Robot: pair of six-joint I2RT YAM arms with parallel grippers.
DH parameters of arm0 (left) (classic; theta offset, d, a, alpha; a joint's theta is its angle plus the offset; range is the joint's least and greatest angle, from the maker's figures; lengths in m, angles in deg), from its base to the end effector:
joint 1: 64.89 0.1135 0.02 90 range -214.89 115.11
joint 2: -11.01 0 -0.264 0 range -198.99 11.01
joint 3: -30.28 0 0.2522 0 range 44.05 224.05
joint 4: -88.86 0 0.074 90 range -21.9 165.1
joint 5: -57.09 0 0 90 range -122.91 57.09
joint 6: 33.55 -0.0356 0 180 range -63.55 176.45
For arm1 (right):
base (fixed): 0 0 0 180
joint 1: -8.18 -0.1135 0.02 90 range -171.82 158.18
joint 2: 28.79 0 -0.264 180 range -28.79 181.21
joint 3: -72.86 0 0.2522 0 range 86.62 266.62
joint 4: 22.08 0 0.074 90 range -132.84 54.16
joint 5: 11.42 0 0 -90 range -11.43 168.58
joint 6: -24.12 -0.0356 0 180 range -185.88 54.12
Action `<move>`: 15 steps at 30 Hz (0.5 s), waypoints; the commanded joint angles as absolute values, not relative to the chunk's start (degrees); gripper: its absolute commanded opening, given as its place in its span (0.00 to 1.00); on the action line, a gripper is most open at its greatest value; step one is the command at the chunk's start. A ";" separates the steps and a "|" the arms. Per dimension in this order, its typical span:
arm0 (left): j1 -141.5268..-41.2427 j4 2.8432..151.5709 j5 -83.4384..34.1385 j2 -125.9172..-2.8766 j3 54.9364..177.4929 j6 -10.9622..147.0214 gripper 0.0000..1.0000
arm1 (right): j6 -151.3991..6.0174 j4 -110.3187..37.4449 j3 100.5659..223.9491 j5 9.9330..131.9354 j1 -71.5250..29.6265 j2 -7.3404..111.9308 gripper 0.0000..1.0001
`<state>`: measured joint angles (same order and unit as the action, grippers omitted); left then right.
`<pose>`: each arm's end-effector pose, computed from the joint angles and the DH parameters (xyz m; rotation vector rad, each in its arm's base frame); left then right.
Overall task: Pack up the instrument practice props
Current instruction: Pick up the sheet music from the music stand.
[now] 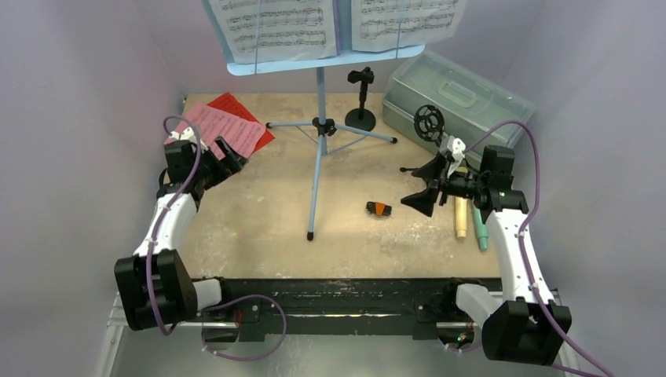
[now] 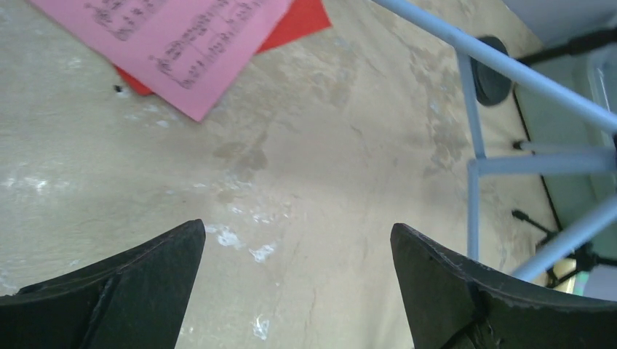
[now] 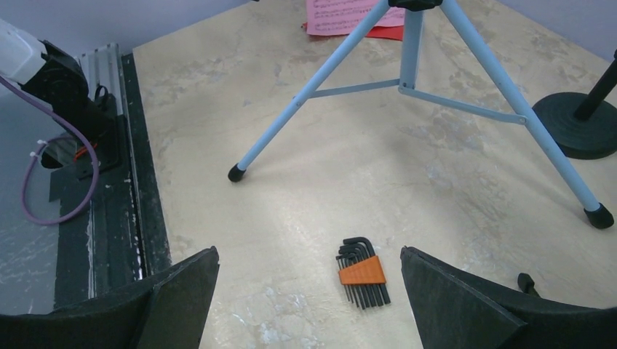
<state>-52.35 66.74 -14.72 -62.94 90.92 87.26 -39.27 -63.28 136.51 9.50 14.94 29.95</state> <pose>0.2760 0.0500 0.2466 -0.6423 2.1067 -0.5267 0.2067 0.0090 0.3094 -0.9158 1.6427 0.9128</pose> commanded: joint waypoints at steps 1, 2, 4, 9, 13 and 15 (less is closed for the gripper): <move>-55.18 68.86 -9.05 -56.56 88.55 81.33 1.00 | -31.12 -68.60 139.02 9.35 15.01 30.05 0.99; -55.84 68.83 -8.88 -55.63 88.06 80.84 1.00 | -30.10 -69.43 139.15 9.09 15.15 30.16 0.99; -56.82 69.43 -7.97 -53.83 87.06 79.57 1.00 | -27.82 -71.16 139.47 8.37 15.75 30.40 0.99; -58.62 71.79 -6.94 -50.92 84.53 78.24 1.00 | -21.79 -76.16 140.65 8.98 16.57 30.72 0.99; -60.13 74.20 -6.91 -49.56 81.58 79.72 1.00 | -16.66 -82.50 144.17 11.09 16.57 31.33 0.99; -60.49 74.22 -6.07 -49.17 81.15 78.78 1.00 | -13.38 -86.90 147.36 12.15 16.53 32.15 0.99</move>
